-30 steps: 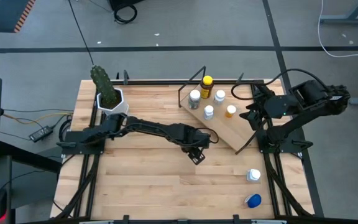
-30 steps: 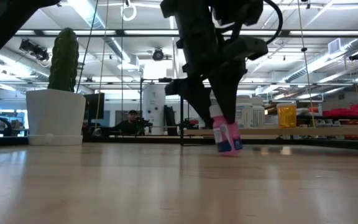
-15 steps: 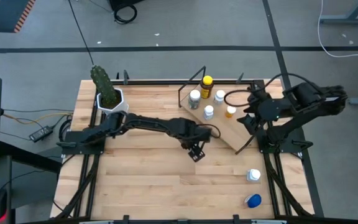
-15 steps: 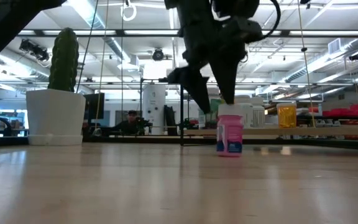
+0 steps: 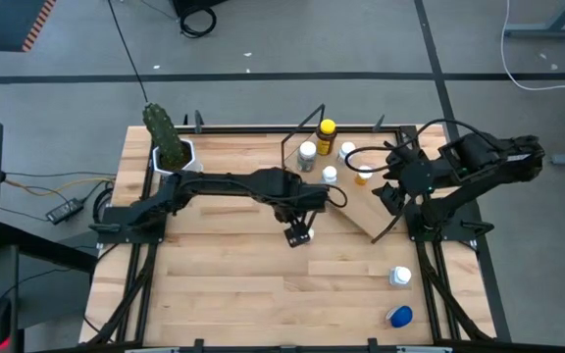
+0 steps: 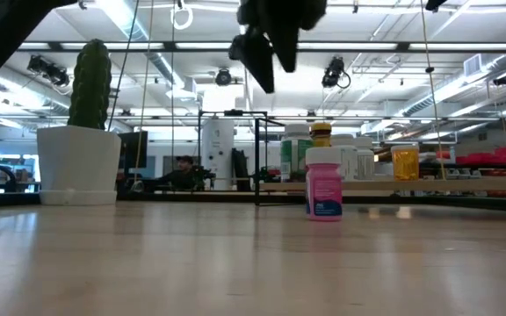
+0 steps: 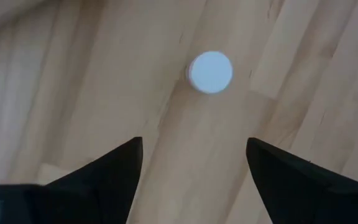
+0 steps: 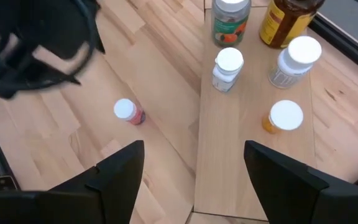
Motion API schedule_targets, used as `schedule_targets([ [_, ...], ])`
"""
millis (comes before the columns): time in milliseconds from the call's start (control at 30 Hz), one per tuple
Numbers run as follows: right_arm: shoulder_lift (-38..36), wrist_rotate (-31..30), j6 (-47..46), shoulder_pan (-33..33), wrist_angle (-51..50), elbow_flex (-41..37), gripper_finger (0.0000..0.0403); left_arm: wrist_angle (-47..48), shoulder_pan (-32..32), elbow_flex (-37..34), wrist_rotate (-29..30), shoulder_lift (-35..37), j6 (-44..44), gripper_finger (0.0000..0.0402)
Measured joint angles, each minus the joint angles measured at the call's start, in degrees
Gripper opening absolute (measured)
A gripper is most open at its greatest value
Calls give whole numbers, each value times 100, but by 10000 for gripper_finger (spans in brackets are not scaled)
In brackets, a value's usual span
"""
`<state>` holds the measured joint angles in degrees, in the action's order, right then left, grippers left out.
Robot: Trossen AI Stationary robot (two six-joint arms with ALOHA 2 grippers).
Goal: Pick and place medicine bottles onto shelf by color
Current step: Put the pink medicine bottle on the shelf
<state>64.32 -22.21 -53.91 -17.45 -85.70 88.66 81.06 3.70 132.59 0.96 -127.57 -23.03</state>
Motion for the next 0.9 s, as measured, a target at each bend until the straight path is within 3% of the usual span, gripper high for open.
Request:
schedule_targets([
  [367,616,283,1091,-10,98,0,284,524,486,-94,606,321,1248,289],
  [667,1053,140,-197,-366,-24,-2,284,891,475,-100,616,862,1904,288],
  [900,1293,-247,-592,-594,1054,0,284,865,361,-98,615,1366,2099,288],
])
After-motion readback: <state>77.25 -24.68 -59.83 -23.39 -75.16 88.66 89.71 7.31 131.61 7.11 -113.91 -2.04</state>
